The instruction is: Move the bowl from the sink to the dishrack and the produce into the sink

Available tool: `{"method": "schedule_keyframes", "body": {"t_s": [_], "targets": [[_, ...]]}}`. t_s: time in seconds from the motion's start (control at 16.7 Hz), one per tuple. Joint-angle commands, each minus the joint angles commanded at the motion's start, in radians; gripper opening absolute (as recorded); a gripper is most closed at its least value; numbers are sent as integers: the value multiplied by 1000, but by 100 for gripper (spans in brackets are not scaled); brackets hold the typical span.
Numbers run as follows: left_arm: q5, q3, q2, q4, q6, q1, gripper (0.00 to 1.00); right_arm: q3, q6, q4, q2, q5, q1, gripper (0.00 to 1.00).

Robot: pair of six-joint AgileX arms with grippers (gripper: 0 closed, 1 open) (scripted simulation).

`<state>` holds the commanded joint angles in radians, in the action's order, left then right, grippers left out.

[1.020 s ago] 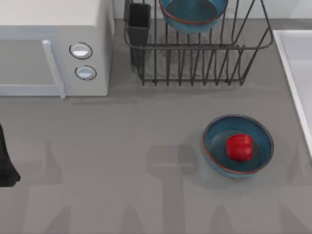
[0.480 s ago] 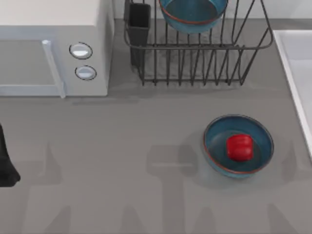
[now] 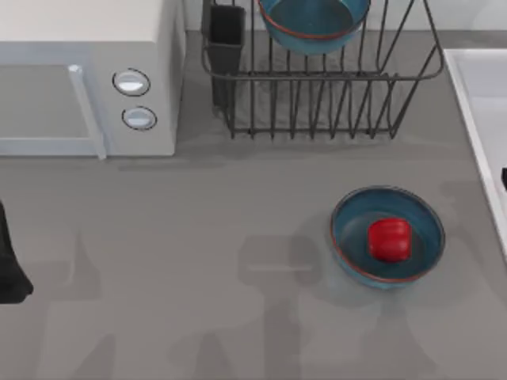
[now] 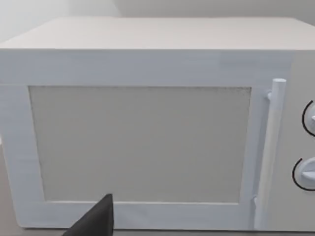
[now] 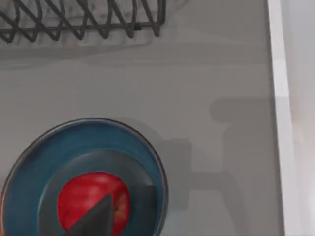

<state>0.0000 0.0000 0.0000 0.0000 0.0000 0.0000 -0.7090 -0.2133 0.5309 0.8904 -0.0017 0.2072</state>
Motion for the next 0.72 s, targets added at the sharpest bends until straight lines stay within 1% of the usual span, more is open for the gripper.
{"method": "schedule_keyframes", "body": {"t_s": [0.36,0.54,0.72], "targets": [[0,0,0,0,0,0,100,-433,-137,342,594,-7,128,100],[0,0,0,0,0,0,100,-616,-190,474,815,-6,180,100],[0,0,0,0,0,0,100,-755,-229,568,981,-2,219,100]]}}
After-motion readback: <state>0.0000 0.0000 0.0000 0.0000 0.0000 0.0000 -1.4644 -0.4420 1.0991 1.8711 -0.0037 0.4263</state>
